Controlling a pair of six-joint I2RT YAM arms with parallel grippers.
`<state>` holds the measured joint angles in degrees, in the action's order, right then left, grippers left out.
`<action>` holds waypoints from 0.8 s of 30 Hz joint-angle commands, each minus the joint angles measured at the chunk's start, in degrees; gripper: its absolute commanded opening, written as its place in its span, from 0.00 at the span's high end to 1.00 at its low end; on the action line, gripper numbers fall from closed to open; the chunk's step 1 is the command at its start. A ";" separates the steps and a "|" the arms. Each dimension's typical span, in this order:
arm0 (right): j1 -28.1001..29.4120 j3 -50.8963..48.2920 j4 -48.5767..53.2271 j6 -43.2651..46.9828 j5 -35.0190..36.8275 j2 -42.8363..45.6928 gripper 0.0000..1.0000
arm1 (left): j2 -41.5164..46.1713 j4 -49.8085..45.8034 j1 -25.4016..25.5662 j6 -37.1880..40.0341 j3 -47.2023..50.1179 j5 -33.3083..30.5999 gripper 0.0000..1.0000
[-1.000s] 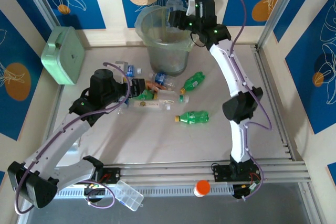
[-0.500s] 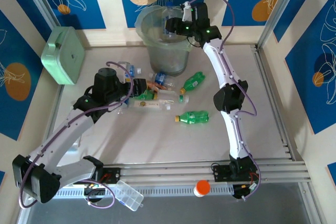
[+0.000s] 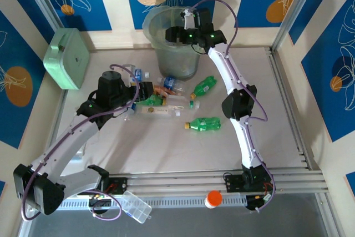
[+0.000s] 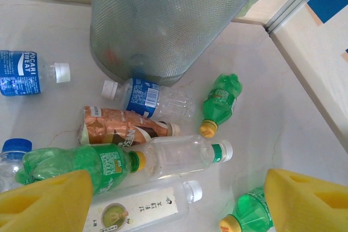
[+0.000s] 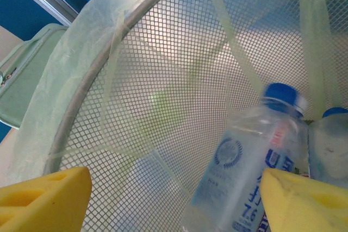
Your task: Put the plastic bottles in the bin
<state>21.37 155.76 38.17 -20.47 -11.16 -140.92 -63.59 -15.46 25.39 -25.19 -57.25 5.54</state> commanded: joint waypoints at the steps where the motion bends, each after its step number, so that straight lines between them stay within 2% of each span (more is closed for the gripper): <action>1: -0.16 1.10 0.94 0.92 -0.88 0.42 0.19 | -0.04 1.10 -0.95 -0.56 0.04 0.79 0.18; 10: 0.85 1.64 0.34 2.34 1.05 5.50 0.20 | 0.39 0.97 -1.47 -0.67 0.17 0.09 0.18; 24: 2.82 -2.16 2.85 5.27 6.51 19.20 0.18 | 2.42 2.20 -1.92 0.31 1.40 -0.69 0.17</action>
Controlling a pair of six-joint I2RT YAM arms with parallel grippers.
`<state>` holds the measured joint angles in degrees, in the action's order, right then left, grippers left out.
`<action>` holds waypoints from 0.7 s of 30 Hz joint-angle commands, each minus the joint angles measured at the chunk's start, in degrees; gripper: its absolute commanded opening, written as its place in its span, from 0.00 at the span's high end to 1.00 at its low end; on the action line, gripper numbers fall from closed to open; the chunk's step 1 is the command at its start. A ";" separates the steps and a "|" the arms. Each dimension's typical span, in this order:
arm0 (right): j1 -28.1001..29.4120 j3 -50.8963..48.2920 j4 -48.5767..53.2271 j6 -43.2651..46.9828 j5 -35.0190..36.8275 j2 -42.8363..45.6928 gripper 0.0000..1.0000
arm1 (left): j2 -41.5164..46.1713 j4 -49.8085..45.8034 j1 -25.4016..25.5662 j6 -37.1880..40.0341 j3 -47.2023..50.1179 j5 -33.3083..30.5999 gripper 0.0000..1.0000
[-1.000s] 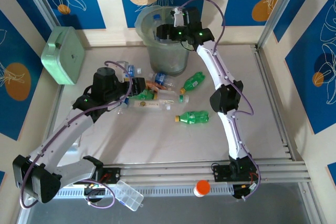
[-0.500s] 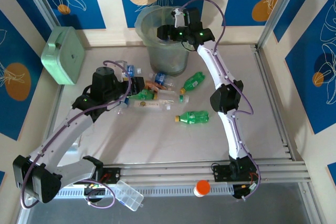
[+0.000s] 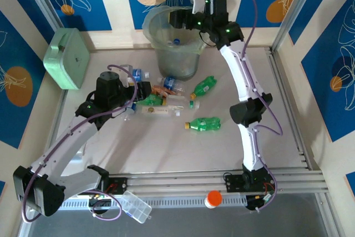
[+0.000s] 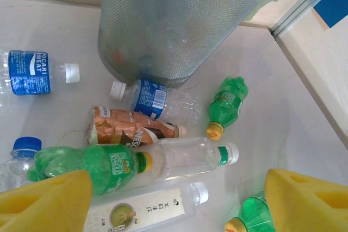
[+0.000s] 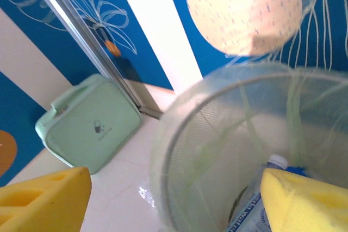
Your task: Put the plastic bottles in the bin
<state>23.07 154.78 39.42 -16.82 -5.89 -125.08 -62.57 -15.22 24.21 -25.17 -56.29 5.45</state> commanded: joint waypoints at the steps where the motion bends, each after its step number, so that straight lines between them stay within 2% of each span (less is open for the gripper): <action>1: 1.39 -1.67 2.22 1.61 1.76 4.32 0.18 | 1.39 1.86 -0.81 0.45 0.32 -0.77 0.17; 5: 3.69 -5.60 6.64 1.19 6.04 9.99 0.21 | 1.82 1.47 -1.00 0.73 0.31 -1.71 0.17; 7: 5.24 -11.78 7.32 -0.13 8.81 14.44 0.22 | 1.92 1.29 -1.08 0.73 0.31 -2.09 0.17; 14: 13.58 -49.64 -2.45 -2.14 18.19 37.36 0.24 | 1.88 0.98 -1.49 0.65 0.48 -3.25 0.17; 17: 14.19 -62.56 -3.96 -8.28 20.19 45.42 0.26 | 1.57 1.07 -1.53 0.56 0.66 -3.52 0.17; 21: 14.11 -78.04 -2.27 -25.19 27.35 54.42 0.26 | 1.48 1.25 -1.52 0.38 0.83 -3.13 0.17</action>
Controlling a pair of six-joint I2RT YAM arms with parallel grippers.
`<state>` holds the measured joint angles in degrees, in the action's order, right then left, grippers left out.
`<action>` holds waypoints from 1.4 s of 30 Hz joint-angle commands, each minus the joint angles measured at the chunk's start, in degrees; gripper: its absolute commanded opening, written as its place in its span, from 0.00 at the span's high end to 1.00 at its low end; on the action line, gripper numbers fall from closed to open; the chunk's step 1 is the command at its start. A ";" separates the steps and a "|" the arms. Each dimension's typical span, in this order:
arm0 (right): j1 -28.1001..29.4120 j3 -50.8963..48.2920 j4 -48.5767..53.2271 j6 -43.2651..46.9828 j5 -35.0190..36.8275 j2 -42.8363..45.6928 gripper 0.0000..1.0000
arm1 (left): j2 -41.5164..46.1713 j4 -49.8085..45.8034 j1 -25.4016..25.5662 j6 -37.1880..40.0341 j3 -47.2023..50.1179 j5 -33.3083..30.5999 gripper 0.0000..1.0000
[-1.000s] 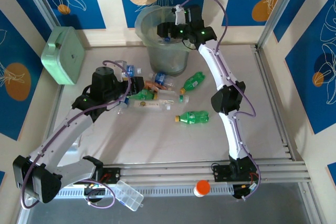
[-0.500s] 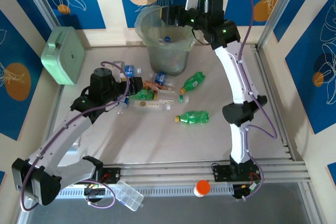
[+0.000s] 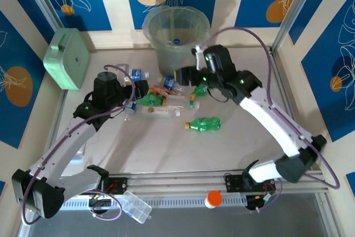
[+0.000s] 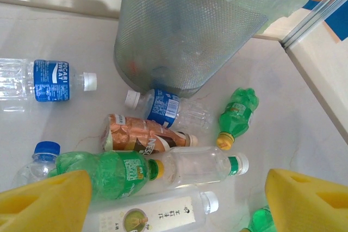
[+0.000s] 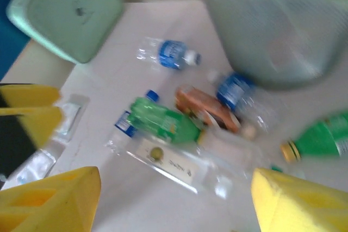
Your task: Put the plastic bottles in the bin
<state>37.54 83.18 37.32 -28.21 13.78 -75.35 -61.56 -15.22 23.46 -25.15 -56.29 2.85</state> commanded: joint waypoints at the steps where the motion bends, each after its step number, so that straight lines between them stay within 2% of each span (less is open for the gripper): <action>1: -0.51 -9.02 1.19 -18.48 9.23 6.20 0.27 | 0.47 1.34 -0.78 0.28 0.86 -0.39 0.17; 4: -1.04 -15.54 8.63 -36.66 13.97 9.68 0.30 | 0.34 1.47 -0.79 0.07 0.83 -0.07 0.17; 8: -4.85 -24.73 12.25 -54.09 6.22 12.18 0.31 | 0.30 1.54 -0.77 -0.07 1.02 -0.13 0.17; 10: -6.24 -29.10 9.76 -58.74 1.95 13.30 0.31 | 0.21 1.56 -0.79 -0.11 1.11 -0.04 0.17; 13: -6.73 -33.64 6.38 -63.90 -0.60 13.51 0.30 | 0.04 1.75 -0.79 -0.56 1.10 0.66 0.17; 15: -7.57 -35.06 5.37 -66.23 -2.28 12.02 0.25 | 0.06 2.49 -0.78 -1.35 1.49 2.14 0.17; 21: -10.91 -37.19 -0.37 -68.21 -5.51 6.87 0.17 | -0.14 3.01 -0.79 -1.98 1.80 3.48 0.17; 25: -11.61 -36.94 -3.06 -69.47 -6.85 2.58 0.16 | -0.56 3.06 -0.74 -2.00 1.71 3.89 0.18; 34: -12.52 -37.86 -8.70 -69.24 -8.70 -5.96 0.16 | -0.91 3.09 -0.79 -1.57 1.58 4.09 0.18; 42: -13.63 -37.88 -12.45 -65.59 -10.88 -12.80 0.24 | -1.19 3.09 -0.79 -1.57 1.62 4.31 0.18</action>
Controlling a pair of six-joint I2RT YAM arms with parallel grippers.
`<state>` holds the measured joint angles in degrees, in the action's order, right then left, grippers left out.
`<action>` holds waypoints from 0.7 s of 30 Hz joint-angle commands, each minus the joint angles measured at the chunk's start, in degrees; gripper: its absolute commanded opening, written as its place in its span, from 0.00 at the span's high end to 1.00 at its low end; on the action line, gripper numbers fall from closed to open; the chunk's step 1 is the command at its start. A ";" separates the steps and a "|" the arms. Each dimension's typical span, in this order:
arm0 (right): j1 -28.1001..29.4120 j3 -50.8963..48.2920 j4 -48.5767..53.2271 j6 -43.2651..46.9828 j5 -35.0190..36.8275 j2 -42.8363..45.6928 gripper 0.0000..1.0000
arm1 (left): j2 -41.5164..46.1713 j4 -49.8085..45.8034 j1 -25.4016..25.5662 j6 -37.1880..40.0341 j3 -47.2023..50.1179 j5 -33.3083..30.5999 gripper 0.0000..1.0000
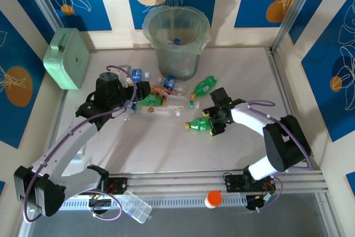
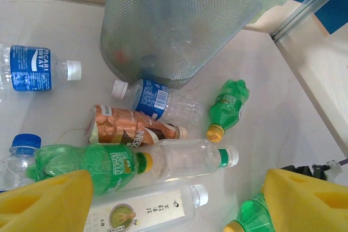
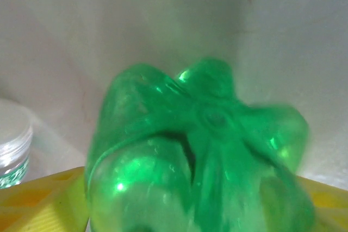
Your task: Put the plastic bottles in the bin
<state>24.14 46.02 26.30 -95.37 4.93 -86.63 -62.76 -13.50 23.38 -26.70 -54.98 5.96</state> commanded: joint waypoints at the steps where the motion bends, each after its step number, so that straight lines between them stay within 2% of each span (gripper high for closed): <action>1: -0.15 -0.78 -2.18 2.13 -2.52 -2.14 0.25 | 0.01 1.36 -0.66 -0.02 0.31 1.16 0.18; 8: 0.20 -1.64 -1.01 3.55 -0.94 -0.72 0.37 | 0.18 0.78 -0.70 0.33 -0.04 0.69 0.18; 16: -0.67 -2.16 -1.10 9.47 -1.36 5.81 0.39 | 1.24 0.19 0.46 -5.18 0.18 4.07 0.19; 21: -0.33 -3.47 -5.27 16.15 -1.82 12.55 0.42 | 4.64 -0.30 0.53 -9.42 2.03 7.35 0.20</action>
<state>23.77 43.70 23.07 -84.58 4.01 -77.91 -60.90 -13.04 23.53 -32.80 -54.15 9.72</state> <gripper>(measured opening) 0.601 0.806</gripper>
